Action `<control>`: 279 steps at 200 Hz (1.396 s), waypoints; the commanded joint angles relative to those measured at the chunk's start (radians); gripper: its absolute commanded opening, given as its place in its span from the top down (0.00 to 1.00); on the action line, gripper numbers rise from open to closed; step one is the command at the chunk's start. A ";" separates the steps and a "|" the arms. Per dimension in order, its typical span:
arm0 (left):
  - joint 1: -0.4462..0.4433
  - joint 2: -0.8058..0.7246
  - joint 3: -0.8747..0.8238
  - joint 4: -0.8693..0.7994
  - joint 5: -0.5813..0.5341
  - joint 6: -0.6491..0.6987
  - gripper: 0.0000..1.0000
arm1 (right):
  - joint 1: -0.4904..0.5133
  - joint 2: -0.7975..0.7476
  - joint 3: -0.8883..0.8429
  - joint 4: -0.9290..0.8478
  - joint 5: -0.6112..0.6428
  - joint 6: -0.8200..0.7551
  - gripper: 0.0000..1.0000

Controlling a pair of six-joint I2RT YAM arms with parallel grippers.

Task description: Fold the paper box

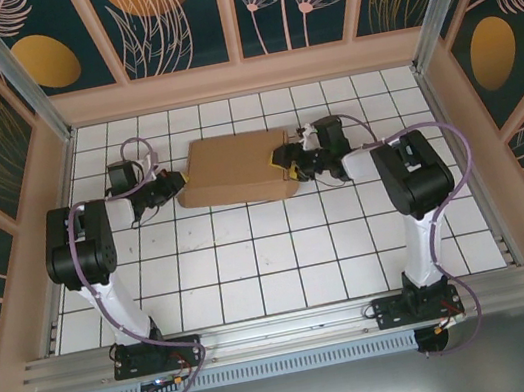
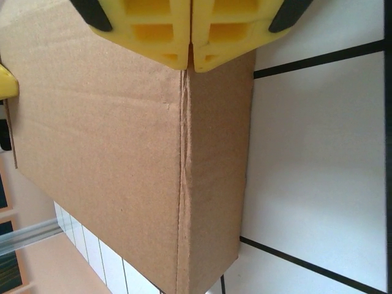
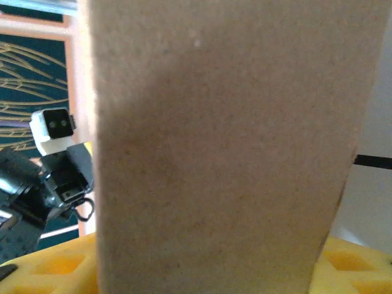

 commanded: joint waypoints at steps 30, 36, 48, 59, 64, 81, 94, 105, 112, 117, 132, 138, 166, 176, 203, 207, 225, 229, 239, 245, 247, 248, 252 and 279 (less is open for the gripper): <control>0.002 -0.191 -0.079 -0.064 -0.221 -0.034 0.63 | -0.035 -0.058 -0.093 0.168 -0.028 0.131 0.51; 0.001 -0.253 -0.091 -0.067 -0.264 -0.030 0.61 | -0.037 -0.065 -0.101 0.170 -0.028 0.135 0.51; -0.003 -0.341 -0.116 -0.061 -0.331 -0.021 0.58 | -0.037 -0.072 -0.114 0.174 -0.032 0.147 0.51; -0.029 -0.414 -0.133 -0.072 -0.379 0.015 0.56 | -0.040 -0.076 -0.130 0.189 -0.038 0.166 0.51; -0.053 -0.446 -0.134 -0.092 -0.411 0.047 0.55 | -0.040 -0.078 -0.136 0.198 -0.038 0.178 0.51; -0.202 -0.530 -0.121 -0.195 -0.555 0.236 0.54 | -0.041 -0.079 -0.165 0.259 -0.055 0.232 0.52; -0.326 -0.573 -0.114 -0.260 -0.661 0.372 0.54 | -0.043 -0.087 -0.198 0.332 -0.067 0.289 0.54; -0.412 -0.604 -0.116 -0.295 -0.726 0.482 0.54 | -0.043 -0.093 -0.221 0.400 -0.081 0.337 0.55; -0.463 -0.622 -0.123 -0.312 -0.772 0.556 0.53 | -0.044 -0.096 -0.235 0.441 -0.091 0.372 0.56; -0.495 -0.632 -0.129 -0.319 -0.805 0.612 0.53 | -0.043 -0.101 -0.246 0.472 -0.097 0.393 0.56; -0.575 -0.640 -0.139 -0.336 -0.923 0.745 0.48 | -0.042 -0.112 -0.267 0.531 -0.111 0.438 0.56; -0.596 -0.636 -0.141 -0.337 -0.953 0.791 0.46 | -0.042 -0.116 -0.274 0.548 -0.115 0.450 0.56; -0.668 -0.590 -0.116 -0.355 -1.035 0.919 0.42 | -0.042 -0.138 -0.298 0.590 -0.136 0.482 0.57; -0.684 -0.578 -0.105 -0.368 -1.053 0.965 0.42 | -0.041 -0.147 -0.305 0.595 -0.142 0.488 0.57; -0.707 -0.552 -0.096 -0.367 -1.100 1.050 0.42 | -0.039 -0.178 -0.322 0.615 -0.150 0.508 0.57; -0.710 -0.546 -0.095 -0.363 -1.110 1.060 0.42 | -0.039 -0.183 -0.323 0.619 -0.151 0.514 0.57; -0.727 -0.518 -0.099 -0.331 -1.171 1.113 0.42 | -0.031 -0.201 -0.325 0.645 -0.159 0.540 0.58; -0.731 -0.512 -0.102 -0.319 -1.193 1.125 0.42 | -0.029 -0.204 -0.325 0.649 -0.162 0.545 0.57; -0.738 -0.499 -0.102 -0.288 -1.242 1.150 0.42 | -0.022 -0.217 -0.323 0.655 -0.168 0.552 0.58; -0.740 -0.497 -0.100 -0.274 -1.260 1.167 0.42 | -0.016 -0.223 -0.323 0.655 -0.173 0.554 0.58; -0.742 -0.497 -0.102 -0.266 -1.266 1.174 0.42 | -0.016 -0.225 -0.323 0.655 -0.173 0.554 0.58; -0.743 -0.497 -0.103 -0.261 -1.271 1.178 0.42 | -0.015 -0.226 -0.323 0.655 -0.174 0.554 0.58; -0.747 -0.498 -0.108 -0.240 -1.286 1.195 0.42 | -0.011 -0.230 -0.323 0.655 -0.178 0.556 0.58; -0.775 -0.514 -0.145 -0.124 -1.332 1.345 0.41 | 0.011 -0.245 -0.328 0.662 -0.190 0.563 0.59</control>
